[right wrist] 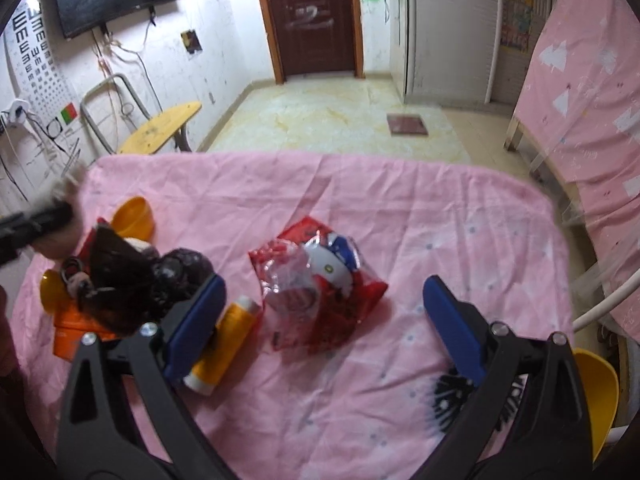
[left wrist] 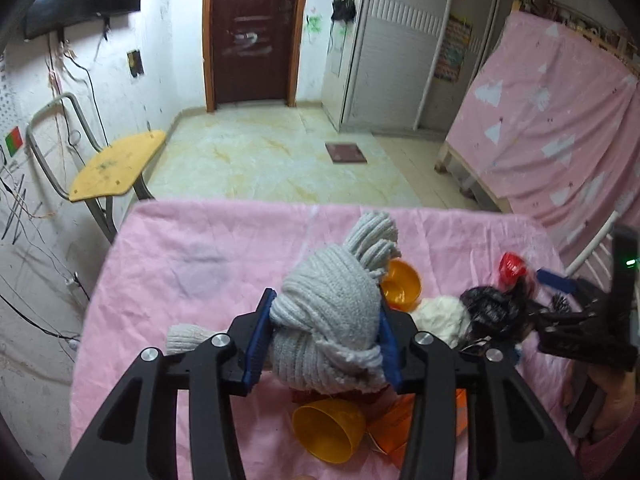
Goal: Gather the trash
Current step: 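Grasp the grey knit hat with the left gripper while the right gripper grasps the red snack bag, then carry the grey hat and red snack bag over the yellow bin and release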
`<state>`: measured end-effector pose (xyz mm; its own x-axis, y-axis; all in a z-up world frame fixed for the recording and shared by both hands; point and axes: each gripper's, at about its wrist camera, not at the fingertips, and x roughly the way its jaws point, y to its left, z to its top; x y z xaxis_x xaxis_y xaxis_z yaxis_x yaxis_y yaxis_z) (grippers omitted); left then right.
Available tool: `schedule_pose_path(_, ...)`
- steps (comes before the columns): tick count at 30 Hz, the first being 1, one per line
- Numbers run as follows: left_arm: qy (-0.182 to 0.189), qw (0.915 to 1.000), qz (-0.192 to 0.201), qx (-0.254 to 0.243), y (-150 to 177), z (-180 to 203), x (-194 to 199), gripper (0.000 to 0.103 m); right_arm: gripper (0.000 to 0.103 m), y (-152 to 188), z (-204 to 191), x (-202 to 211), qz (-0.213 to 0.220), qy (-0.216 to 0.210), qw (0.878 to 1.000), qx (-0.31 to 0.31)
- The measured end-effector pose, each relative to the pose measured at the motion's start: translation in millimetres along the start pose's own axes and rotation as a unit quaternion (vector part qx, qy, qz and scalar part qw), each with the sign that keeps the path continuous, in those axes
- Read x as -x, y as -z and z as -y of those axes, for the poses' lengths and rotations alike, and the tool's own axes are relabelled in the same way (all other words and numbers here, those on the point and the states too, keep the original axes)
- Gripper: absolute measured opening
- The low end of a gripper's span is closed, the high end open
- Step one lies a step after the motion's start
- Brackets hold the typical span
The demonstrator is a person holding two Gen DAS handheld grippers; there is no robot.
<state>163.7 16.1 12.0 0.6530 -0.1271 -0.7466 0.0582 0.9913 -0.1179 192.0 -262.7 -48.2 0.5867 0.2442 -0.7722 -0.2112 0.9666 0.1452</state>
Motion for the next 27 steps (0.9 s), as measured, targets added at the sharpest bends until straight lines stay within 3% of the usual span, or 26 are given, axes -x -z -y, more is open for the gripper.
schedule_pose_path(3,-0.002,0.9999,0.015,0.001,-6,1,15,0.040,0.056,-2,3,-1,-0.004,-0.005,1.000,0.003)
schedule_pose_path(6,0.004,0.9996,0.029,0.003,-11,4,31,0.040,0.039,-1,6,3,-0.001,-0.024,1.000,-0.002)
schedule_pose_path(19,0.038,0.9972,0.055,-0.035,-11,58,74,0.040,0.037,13,18,84,0.112,-0.056,0.992,-0.020)
schedule_pose_path(27,0.068,0.9937,0.051,-0.074,-6,117,81,0.040,0.037,41,72,140,0.173,-0.039,0.982,-0.060)
